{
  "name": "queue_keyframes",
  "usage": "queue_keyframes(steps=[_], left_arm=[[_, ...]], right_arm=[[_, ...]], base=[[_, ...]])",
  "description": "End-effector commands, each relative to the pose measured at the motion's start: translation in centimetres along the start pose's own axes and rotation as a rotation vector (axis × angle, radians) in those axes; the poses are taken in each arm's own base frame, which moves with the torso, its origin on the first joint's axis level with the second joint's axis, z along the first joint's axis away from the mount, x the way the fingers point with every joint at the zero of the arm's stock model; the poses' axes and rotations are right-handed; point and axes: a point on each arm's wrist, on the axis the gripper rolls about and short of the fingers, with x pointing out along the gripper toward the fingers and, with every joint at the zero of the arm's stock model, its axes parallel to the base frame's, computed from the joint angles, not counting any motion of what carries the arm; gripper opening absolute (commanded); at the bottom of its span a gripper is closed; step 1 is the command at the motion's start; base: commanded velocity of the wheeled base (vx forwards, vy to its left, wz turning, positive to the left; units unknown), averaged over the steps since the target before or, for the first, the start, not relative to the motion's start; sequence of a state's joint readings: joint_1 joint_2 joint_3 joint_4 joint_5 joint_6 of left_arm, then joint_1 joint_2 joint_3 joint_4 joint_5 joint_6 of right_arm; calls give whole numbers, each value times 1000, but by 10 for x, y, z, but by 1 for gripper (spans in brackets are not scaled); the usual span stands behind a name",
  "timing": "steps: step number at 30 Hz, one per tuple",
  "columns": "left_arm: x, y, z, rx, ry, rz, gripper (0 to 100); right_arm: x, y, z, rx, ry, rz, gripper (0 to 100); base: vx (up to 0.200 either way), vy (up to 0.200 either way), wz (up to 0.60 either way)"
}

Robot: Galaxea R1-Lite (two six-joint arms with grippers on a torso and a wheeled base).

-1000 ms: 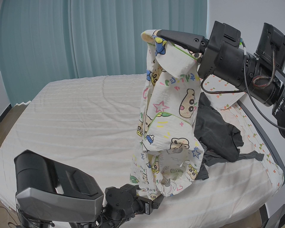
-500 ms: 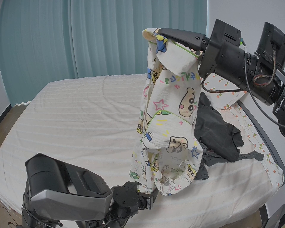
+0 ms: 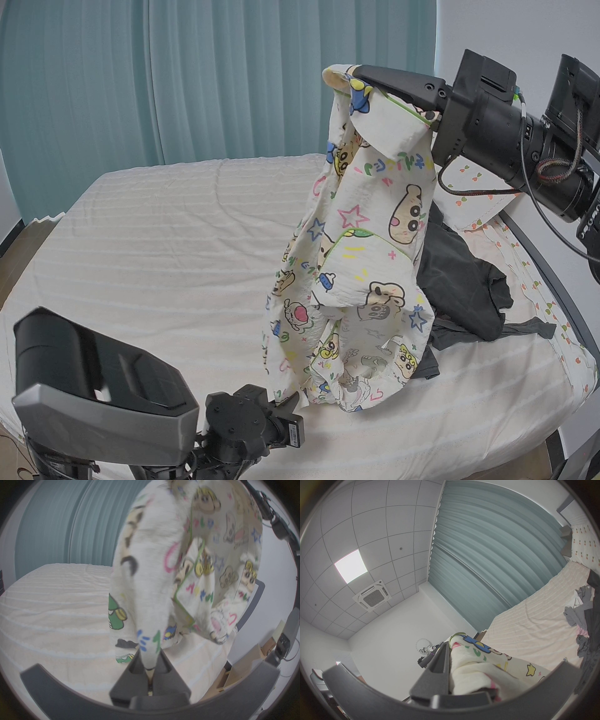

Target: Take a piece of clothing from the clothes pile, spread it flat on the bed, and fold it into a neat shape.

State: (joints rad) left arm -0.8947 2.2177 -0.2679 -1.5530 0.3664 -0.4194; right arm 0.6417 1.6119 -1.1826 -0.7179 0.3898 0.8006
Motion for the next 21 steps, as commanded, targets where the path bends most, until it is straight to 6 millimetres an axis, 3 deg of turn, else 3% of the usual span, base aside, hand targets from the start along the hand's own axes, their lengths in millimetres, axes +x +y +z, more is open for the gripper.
queue_keyframes(steps=[1,6,10,12,14,15,18,20,21], left_arm=[[-17,6,30,-68,-100,-7,0],[-33,29,87,-166,-319,41,0],[-42,38,109,-188,-413,63,0],[-50,49,131,-173,-510,105,0],[-53,51,137,-169,-537,112,0],[-59,52,154,-170,-613,112,0],[-66,50,177,-164,-710,104,0],[-66,50,177,-164,-710,104,0],[-71,49,191,-144,-772,110,0]], right_arm=[[-16,-3,4,-7,-15,-36,0],[-41,-17,7,-4,-25,-124,0],[-50,-24,8,-4,-34,-162,0],[-58,-34,9,-2,-42,-206,0],[-60,-36,9,-1,-45,-218,0],[-62,-41,11,-1,-51,-237,0],[-64,-45,15,-7,-68,-252,0],[-64,-45,15,-7,-68,-252,0],[-63,-47,20,-15,-83,-256,0]], base=[[0,0,0],[0,0,0],[0,0,0],[0,0,0],[0,0,0],[0,0,0],[0,0,0],[0,0,0],[0,0,0]])
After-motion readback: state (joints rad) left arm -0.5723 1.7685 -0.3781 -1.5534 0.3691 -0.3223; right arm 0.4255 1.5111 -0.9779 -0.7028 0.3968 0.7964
